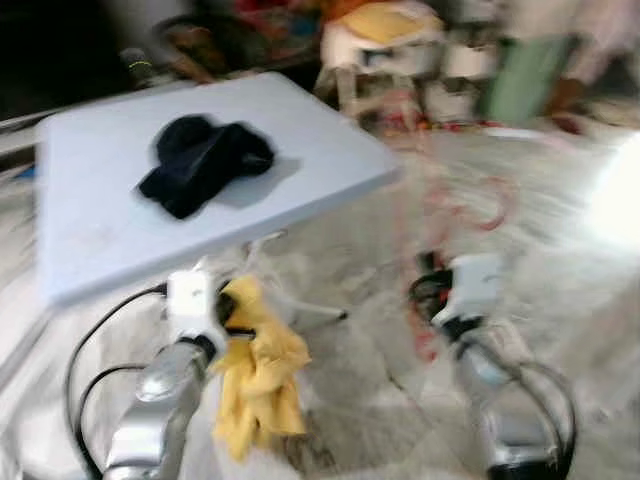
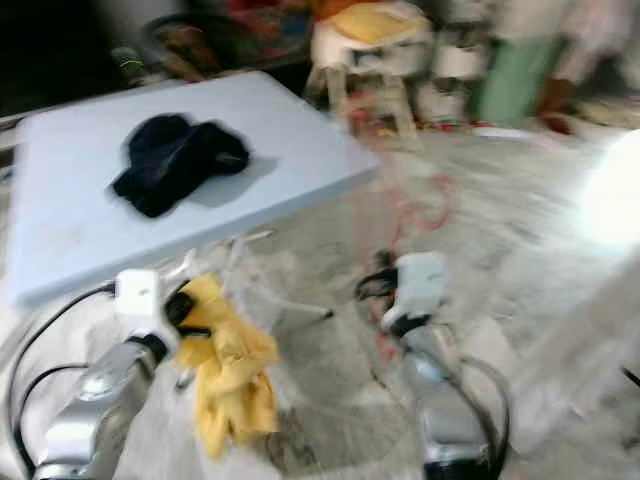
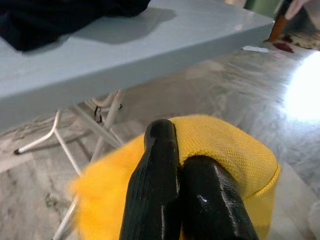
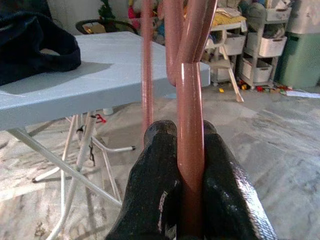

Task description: Hang hanger

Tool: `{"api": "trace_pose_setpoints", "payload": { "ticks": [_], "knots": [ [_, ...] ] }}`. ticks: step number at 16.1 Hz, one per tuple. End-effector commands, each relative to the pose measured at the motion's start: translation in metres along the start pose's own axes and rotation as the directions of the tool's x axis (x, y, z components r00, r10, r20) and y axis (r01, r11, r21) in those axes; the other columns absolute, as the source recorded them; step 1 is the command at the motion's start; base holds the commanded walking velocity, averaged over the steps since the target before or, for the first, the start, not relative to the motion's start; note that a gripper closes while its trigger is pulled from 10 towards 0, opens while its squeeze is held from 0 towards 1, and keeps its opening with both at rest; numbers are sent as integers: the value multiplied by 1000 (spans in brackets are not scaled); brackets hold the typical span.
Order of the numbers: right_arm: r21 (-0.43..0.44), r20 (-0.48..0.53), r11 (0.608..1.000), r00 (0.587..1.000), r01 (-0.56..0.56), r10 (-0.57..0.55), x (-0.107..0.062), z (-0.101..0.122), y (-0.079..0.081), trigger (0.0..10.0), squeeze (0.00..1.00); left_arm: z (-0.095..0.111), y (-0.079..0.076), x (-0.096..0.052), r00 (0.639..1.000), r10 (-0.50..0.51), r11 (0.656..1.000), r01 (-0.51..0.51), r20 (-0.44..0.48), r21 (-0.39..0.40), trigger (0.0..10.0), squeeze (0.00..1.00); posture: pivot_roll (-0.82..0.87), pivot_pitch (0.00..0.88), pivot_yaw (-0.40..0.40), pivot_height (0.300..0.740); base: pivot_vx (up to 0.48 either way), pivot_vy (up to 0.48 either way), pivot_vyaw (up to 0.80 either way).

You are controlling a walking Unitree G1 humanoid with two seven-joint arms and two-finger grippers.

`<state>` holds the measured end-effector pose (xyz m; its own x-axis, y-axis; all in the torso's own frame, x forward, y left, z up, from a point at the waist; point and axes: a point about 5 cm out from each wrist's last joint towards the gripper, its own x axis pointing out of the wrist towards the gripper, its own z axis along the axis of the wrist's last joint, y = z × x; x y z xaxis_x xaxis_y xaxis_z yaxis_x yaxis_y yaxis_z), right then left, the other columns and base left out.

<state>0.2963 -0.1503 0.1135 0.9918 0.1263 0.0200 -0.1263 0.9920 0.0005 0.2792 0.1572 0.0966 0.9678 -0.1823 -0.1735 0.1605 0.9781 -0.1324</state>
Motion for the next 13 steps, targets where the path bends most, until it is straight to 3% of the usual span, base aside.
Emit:
{"api": "trace_pose_setpoints", "payload": {
  "ticks": [1,6,12,13],
  "knots": [
    [-6,18,1000,1000,14,-14,2,4,-4,10000,0,6,-3,1,1000,-18,1000,18,23,-17,10000,0,-46,9,96,740,0,480,0],
    [-26,38,1000,999,3,-2,2,7,-5,10000,0,13,-7,1,996,-31,999,33,85,-15,10000,0,-51,4,93,740,0,55,0],
    [-29,55,999,998,-14,16,4,10,-3,10000,0,17,-9,4,995,-22,999,25,99,-28,10000,0,-50,0,84,740,0,0,736],
    [-27,54,1000,998,-15,17,4,10,-3,10000,0,17,-10,5,995,-19,999,22,102,-31,10000,0,-46,0,84,740,0,0,0]
  ]
}}
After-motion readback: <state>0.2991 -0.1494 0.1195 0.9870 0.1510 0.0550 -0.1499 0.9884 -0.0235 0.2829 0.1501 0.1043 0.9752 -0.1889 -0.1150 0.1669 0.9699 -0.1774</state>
